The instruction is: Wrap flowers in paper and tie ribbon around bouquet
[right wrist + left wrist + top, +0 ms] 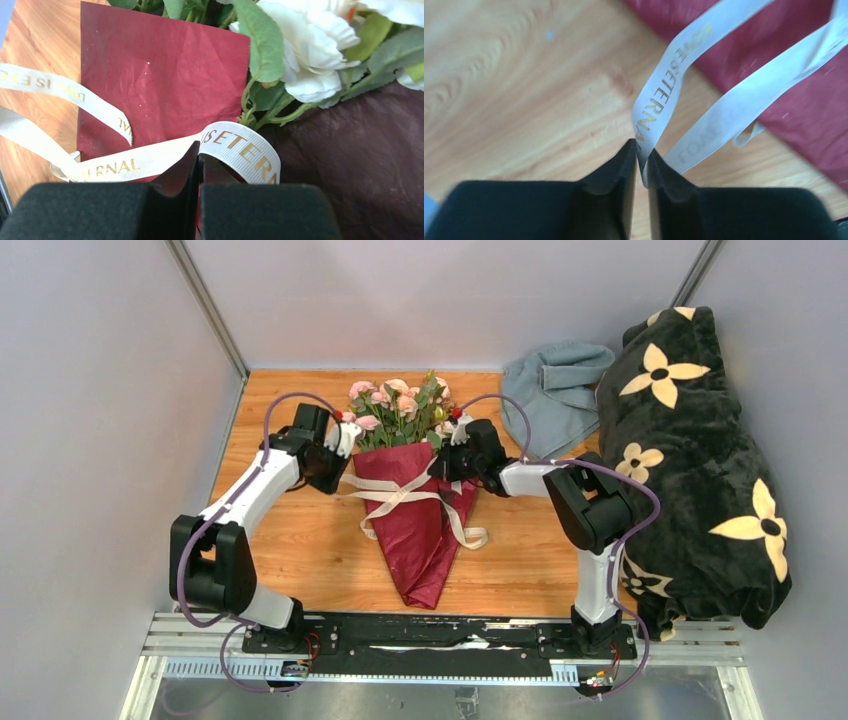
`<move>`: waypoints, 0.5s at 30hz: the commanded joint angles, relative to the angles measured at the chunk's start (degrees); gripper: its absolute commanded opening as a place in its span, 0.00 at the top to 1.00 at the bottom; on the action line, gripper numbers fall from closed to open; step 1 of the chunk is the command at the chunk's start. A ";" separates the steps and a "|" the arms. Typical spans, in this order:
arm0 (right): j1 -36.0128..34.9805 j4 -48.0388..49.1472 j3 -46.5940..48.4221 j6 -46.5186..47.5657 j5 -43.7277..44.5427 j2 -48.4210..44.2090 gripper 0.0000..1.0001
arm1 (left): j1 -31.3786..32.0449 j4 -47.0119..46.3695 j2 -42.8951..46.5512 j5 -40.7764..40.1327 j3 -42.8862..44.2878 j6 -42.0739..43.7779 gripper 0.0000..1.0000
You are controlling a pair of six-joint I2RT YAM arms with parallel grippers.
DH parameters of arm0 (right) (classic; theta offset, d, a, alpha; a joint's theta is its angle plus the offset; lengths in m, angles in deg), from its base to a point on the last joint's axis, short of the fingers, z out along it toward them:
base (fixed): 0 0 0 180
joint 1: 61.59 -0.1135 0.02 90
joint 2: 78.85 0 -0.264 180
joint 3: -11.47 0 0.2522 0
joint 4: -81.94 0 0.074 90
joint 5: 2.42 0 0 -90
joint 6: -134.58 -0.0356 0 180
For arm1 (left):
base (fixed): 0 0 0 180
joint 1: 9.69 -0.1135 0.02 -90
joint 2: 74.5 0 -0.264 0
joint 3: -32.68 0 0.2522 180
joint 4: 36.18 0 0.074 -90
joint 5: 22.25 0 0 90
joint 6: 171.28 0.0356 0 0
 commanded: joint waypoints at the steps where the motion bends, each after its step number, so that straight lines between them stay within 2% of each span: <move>1: -2.04 -6.16 3.03 4.40 -0.18 1.27 1.00 | -2.05 0.81 1.99 -7.00 -4.64 3.03 0.71; 3: -2.47 -7.39 3.90 5.23 -0.10 1.10 1.00 | -2.91 -0.59 3.05 -9.72 -4.47 3.18 0.53; 5: -2.75 -8.61 4.62 6.02 0.04 0.84 1.00 | -2.98 -1.77 4.56 -10.05 -3.21 3.96 0.43; 8: -3.38 -11.04 5.95 7.39 0.42 0.24 1.00 | -1.24 -2.07 7.55 1.22 -1.37 7.57 0.44; 11: -3.53 -12.19 6.58 7.66 0.35 -0.70 1.00 | 4.95 -0.56 7.36 12.78 -0.97 16.12 0.41; 13: -3.48 -12.31 6.59 7.42 0.20 -1.32 1.00 | 10.36 -0.28 4.60 14.92 -2.48 24.43 0.36; 15: -3.53 -12.64 6.76 7.26 -0.07 -1.91 1.00 | 15.46 -0.81 1.00 13.34 -2.83 28.07 0.34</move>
